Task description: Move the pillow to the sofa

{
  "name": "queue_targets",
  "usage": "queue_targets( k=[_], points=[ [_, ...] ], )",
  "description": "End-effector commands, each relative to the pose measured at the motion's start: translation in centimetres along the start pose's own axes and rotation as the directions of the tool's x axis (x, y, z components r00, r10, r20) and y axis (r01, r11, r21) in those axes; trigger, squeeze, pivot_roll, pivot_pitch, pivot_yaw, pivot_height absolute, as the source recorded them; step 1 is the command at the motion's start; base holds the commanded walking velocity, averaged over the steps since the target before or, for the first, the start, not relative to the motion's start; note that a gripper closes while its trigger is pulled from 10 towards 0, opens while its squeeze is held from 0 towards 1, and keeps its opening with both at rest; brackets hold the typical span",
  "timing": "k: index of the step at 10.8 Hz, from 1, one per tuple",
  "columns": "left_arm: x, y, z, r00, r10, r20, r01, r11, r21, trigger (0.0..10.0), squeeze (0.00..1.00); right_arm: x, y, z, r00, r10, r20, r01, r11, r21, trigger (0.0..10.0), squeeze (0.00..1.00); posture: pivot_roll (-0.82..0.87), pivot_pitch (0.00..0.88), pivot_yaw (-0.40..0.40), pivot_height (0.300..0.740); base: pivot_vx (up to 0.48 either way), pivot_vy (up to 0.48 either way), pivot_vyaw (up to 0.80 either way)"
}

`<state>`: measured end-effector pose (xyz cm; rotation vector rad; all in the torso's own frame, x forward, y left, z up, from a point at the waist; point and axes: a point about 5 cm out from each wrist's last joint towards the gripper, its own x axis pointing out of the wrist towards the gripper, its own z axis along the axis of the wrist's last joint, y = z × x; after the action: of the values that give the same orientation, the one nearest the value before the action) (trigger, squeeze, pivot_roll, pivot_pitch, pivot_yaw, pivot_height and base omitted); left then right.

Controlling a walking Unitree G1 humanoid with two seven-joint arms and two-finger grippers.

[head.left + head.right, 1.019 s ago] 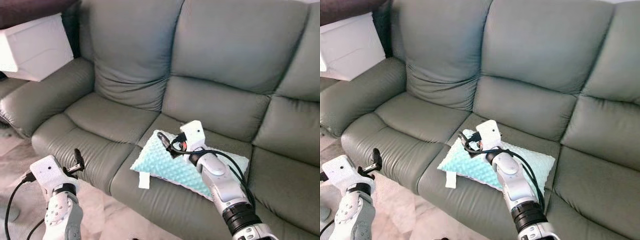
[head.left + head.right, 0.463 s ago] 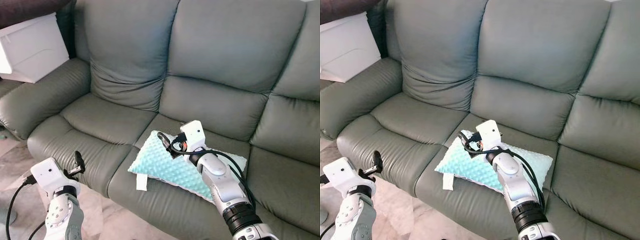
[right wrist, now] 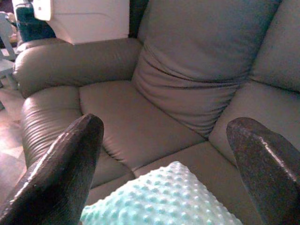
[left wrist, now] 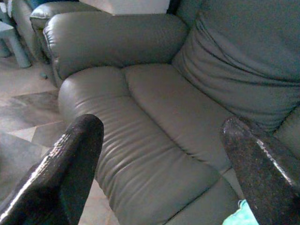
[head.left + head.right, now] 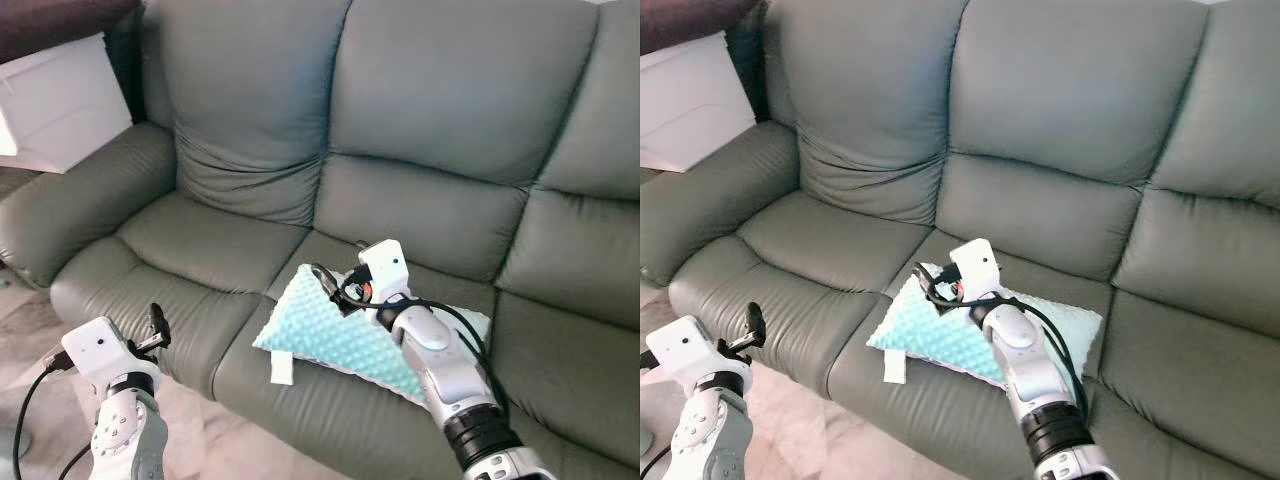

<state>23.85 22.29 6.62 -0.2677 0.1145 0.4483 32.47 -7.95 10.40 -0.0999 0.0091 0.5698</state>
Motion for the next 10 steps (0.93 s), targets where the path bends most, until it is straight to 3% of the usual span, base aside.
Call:
queue_targets(
  k=[1, 9, 10],
  points=[
    [-0.08, 0.43, 0.36, 1.0, 0.014, 0.013, -0.015, 1.0, 0.009, 10.0, 0.0, 0.38, 0.57, 0.83, 0.999, 0.019, 0.033, -0.018, 1.0, -0.026, 10.0, 0.0, -0.14, 0.091, 0.07, 0.74, 0.0, 0.0, 0.8],
    [0.11, 0.6, 0.38, 1.0, 0.025, 0.009, -0.025, 1.0, 0.007, 10.0, 0.0, 0.51, 0.82, 0.8, 0.999, 0.025, 0.036, -0.025, 1.0, -0.005, 10.0, 0.0, -0.14, 0.088, 0.078, 0.74, 0.0, 0.0, 0.8],
    [0.12, 0.6, 0.39, 1.0, 0.023, 0.008, -0.023, 1.0, 0.005, 10.0, 0.0, 0.5, 0.94, 0.88, 0.998, 0.03, 0.048, -0.032, 0.999, 0.033, 10.0, 0.0, -0.14, 0.088, 0.08, 0.74, 0.0, 0.0, 0.54]
  ],
)
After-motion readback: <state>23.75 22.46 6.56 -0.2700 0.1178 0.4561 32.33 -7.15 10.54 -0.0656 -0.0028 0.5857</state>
